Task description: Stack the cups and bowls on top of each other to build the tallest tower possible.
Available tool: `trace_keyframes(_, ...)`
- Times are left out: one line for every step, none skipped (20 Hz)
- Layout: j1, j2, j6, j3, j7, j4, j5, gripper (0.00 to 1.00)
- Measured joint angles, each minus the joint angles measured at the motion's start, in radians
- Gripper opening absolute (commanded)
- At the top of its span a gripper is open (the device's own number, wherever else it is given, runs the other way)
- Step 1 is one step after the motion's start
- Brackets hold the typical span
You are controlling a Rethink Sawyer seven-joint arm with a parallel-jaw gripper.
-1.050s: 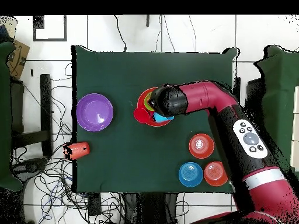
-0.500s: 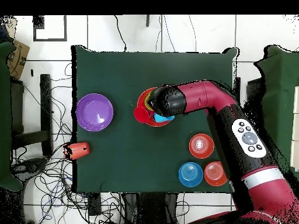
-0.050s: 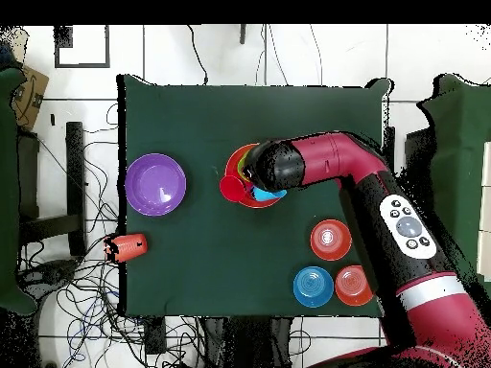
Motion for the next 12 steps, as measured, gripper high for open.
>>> trace_keyframes(0.0,0.0,0.004,0.0,0.0,0.0,-0.001,1.0)
trace_keyframes(0.0,0.0,0.008,0.0,0.0,0.0,-0.001,1.0)
trace_keyframes(0.0,0.0,0.008,0.0,0.0,0.0,-0.001,1.0)
trace_keyframes(0.0,0.0,0.008,0.0,0.0,0.0,-0.002,1.0)
trace_keyframes(0.0,0.0,0.008,0.0,0.0,0.0,-0.002,1.0)
trace_keyframes(-0.001,0.0,0.008,0.0,0.0,0.0,-0.002,1.0)
trace_keyframes(-0.003,0.0,0.008,0.001,0.0,0.0,-0.002,1.0)
trace_keyframes(-0.004,0.0,0.008,0.002,0.0,0.0,-0.002,1.0)
trace_keyframes(-0.006,0.0,0.008,0.003,0.0,0.0,-0.002,1.0)
trace_keyframes(-0.009,0.0,0.008,0.005,0.0,0.0,-0.001,1.0)
trace_keyframes(-0.012,0.0,0.008,0.007,0.0,0.0,-0.001,1.0)
trace_keyframes(-0.021,-0.002,0.008,0.014,0.0,0.001,0.001,1.0)
